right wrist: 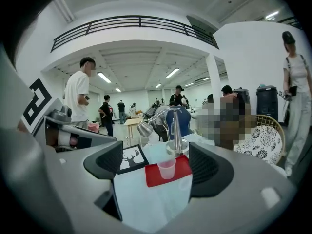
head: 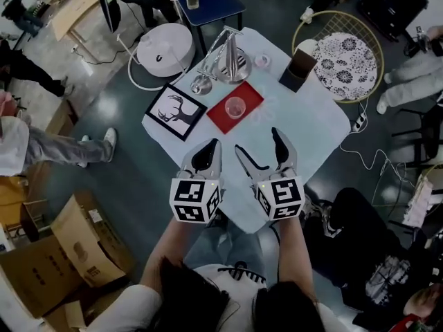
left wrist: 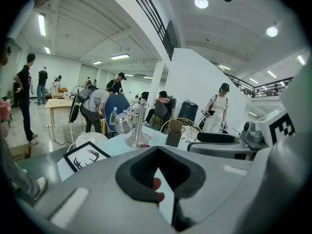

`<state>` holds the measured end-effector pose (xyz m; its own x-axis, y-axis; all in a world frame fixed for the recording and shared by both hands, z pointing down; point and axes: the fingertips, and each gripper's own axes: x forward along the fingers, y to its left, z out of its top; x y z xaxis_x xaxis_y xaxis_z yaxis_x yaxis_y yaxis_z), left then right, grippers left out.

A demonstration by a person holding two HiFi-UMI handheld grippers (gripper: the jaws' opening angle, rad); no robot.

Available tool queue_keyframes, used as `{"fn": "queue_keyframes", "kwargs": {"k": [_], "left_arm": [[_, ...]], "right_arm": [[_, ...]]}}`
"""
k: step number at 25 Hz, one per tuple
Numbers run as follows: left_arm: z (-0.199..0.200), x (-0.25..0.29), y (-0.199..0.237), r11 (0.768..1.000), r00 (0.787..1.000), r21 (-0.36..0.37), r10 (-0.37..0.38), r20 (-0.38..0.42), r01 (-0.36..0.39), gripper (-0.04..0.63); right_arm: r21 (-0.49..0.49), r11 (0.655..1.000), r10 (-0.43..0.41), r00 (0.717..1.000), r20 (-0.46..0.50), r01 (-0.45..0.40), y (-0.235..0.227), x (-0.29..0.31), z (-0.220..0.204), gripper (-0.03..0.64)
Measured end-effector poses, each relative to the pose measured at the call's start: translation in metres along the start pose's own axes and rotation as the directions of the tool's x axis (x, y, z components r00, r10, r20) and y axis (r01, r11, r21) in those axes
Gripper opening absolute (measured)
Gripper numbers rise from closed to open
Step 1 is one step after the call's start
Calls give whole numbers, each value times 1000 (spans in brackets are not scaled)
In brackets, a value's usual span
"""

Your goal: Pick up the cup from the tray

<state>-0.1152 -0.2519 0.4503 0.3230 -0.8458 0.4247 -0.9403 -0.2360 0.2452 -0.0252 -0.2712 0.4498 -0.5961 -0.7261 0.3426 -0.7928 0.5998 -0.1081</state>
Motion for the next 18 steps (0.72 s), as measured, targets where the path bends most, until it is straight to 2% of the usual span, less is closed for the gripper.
{"fn": "queue_keyframes", "kwargs": {"k": [7,11,13,18], "left_arm": [[-25,42,38,998,998,-29,56,-33,-57,0],[-34,68,43,997,998,70,46,-50,-43,0],[-39,78,45,995,998,91,37,-57,-32,0],[-52,100,56,997,996,50,60,-62,-57,0]], "right_arm": [[30,999,18,999,-35,-17,-16,61,-39,430],[-12,999,34,998,-55,-35,-23,90,-54,436],[-13,999,42,997,-66,-43,-26,100,-64,440],[-10,998,55,995,-88,-56,-35,128,-83,443]]}}
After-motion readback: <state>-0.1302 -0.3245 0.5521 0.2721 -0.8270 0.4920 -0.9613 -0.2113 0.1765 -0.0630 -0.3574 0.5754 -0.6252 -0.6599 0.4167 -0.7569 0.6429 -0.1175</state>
